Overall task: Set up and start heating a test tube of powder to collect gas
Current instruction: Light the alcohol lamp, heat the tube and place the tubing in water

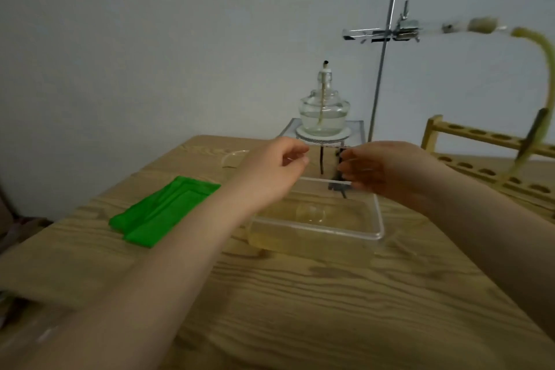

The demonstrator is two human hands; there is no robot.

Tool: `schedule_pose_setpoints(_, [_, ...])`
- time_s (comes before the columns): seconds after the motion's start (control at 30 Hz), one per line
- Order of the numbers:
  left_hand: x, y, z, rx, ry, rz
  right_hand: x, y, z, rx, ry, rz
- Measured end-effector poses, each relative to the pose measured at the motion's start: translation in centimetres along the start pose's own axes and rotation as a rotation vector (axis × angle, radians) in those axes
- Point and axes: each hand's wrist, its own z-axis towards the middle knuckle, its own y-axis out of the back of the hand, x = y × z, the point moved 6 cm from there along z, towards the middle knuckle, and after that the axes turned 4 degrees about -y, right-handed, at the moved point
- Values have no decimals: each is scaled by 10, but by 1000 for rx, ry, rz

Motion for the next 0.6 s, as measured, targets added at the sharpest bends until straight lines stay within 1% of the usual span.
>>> schedule_pose_setpoints(0.1, [-13,-12,8,-19,-63,47,-1,26,3,-72,57,-155])
schedule_pose_setpoints(0.27, [-24,-23,24,-138,-148,105,-6,52,26,-198,127,-378])
schedule_pose_setpoints(0.43, [-22,-25,47,-202,-113,130,-12,67,58,-291,189,-565])
schedule_pose_setpoints(0.6, [-12,-19,67,-266,-80,212,-14,67,87,-317,249,-813])
